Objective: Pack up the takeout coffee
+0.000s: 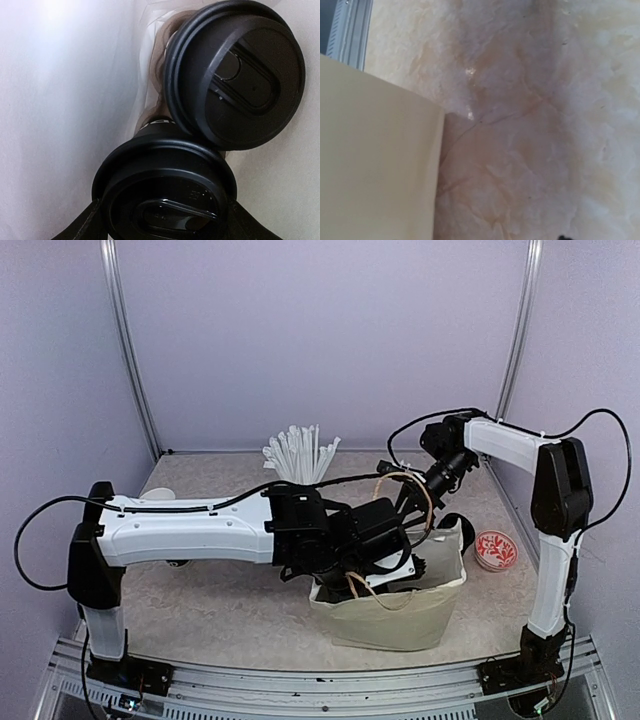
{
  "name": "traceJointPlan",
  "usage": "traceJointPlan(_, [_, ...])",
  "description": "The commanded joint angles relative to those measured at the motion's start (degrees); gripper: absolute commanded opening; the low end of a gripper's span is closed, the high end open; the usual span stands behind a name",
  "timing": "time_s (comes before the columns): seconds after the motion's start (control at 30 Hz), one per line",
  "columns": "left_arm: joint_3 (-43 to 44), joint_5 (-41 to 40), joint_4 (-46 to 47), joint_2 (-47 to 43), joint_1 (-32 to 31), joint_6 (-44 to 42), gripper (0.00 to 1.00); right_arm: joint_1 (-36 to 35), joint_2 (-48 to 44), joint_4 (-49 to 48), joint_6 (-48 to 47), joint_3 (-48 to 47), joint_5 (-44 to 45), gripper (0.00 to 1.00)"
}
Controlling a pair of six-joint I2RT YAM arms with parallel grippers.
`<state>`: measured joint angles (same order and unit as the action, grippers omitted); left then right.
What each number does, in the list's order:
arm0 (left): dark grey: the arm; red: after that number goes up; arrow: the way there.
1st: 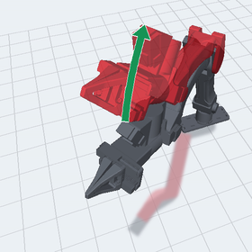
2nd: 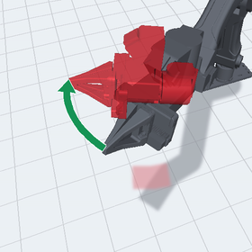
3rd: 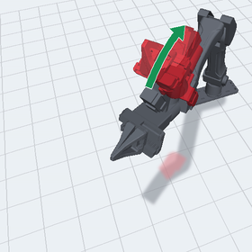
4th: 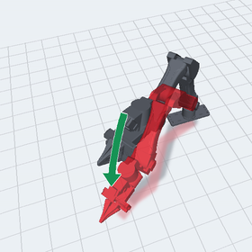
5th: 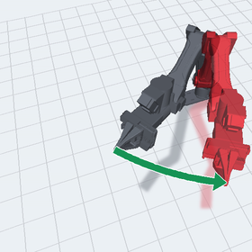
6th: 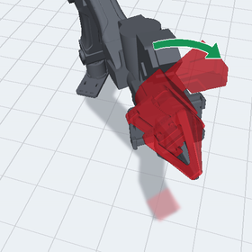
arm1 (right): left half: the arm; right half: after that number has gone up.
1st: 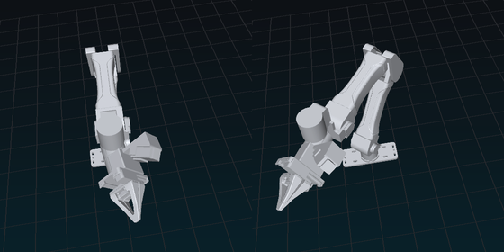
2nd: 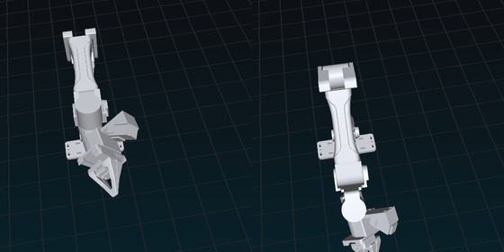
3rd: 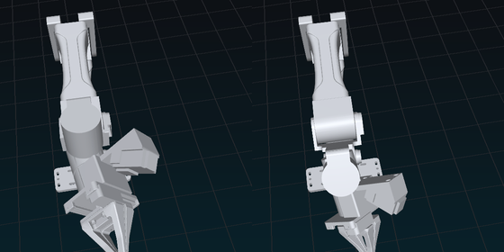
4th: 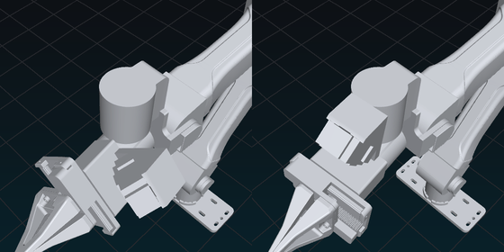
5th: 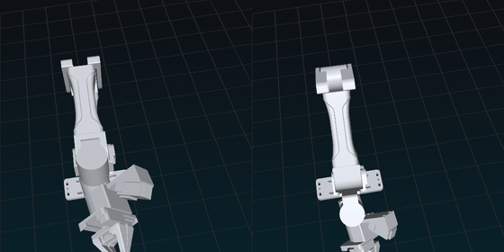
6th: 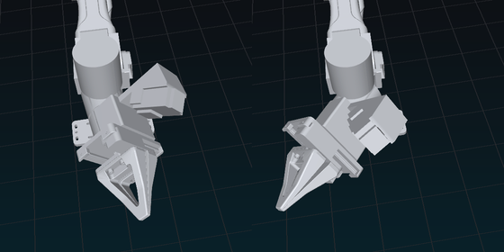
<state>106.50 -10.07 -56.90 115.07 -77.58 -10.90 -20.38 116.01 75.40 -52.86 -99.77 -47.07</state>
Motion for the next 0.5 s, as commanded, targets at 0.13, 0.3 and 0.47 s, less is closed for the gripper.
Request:
traceJointPlan(0.13, [5.2,13.0,-16.9,3.1,-2.0,12.9,0.52,0.6,-2.7,-0.7,1.2,1.4,-2.6,0.65])
traceJointPlan(0.3, [8.8,12.5,-20.0,6.0,-2.1,14.8,0.52,0.6,-3.9,-1.8,1.7,2.8,-3.2,0.65])
traceJointPlan(0.47, [11.9,11.3,-19.9,8.5,-3.2,15.3,0.55,0.6,-4.7,-2.4,1.9,3.8,-3.1,0.65])
